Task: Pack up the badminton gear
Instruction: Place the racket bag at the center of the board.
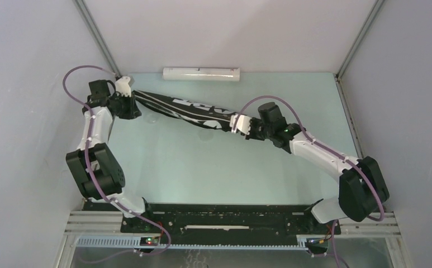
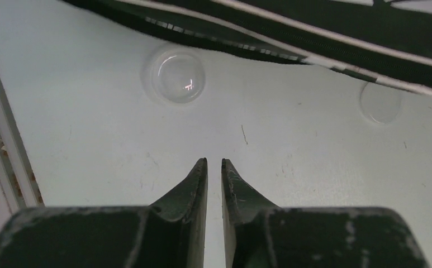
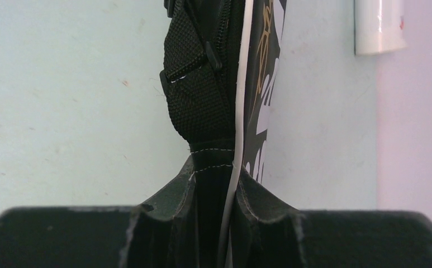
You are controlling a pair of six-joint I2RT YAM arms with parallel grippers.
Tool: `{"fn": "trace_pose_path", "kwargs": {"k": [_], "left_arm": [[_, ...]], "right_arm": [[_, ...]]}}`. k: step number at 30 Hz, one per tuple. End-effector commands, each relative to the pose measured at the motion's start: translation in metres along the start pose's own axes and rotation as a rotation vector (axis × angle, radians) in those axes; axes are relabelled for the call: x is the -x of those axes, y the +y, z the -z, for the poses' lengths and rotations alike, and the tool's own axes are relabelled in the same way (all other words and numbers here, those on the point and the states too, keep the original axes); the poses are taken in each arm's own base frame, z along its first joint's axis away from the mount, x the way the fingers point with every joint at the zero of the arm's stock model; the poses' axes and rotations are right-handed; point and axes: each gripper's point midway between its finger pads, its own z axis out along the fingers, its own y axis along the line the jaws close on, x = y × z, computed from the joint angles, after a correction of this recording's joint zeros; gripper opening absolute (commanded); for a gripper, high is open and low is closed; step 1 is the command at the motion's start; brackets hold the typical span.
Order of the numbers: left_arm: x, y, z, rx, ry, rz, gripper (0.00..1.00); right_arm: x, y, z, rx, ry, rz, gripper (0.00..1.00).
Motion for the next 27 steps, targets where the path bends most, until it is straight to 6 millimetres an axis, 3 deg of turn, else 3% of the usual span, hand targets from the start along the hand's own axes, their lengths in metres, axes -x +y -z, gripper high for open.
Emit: {"fn": "trace_pose_path", "kwargs": {"k": [1, 5, 9, 15, 27], "left_arm": [[0.022, 0.004, 0.020, 0.080, -0.094, -0.003, 0.18], [0.032, 0.003, 0.033, 0.110, -0.151, 0.000, 0.20], [0.039, -0.009, 0.051, 0.106, -0.203, -0.017, 0.23], [0.039, -0.023, 0.066, 0.094, -0.245, -0.026, 0.28], [0.026, -0.052, 0.075, 0.010, -0.281, -0.059, 0.33]], "right_arm": [[0.058, 0.023, -0.006, 0.060, -0.133, 0.038, 0.00], [0.061, 0.036, -0.024, 0.057, -0.088, 0.097, 0.00], [0.046, 0.042, -0.044, 0.056, 0.006, 0.135, 0.01], [0.027, 0.056, -0.054, 0.081, 0.098, 0.131, 0.18], [-0.006, 0.085, -0.086, 0.070, 0.285, 0.160, 0.57]]}}
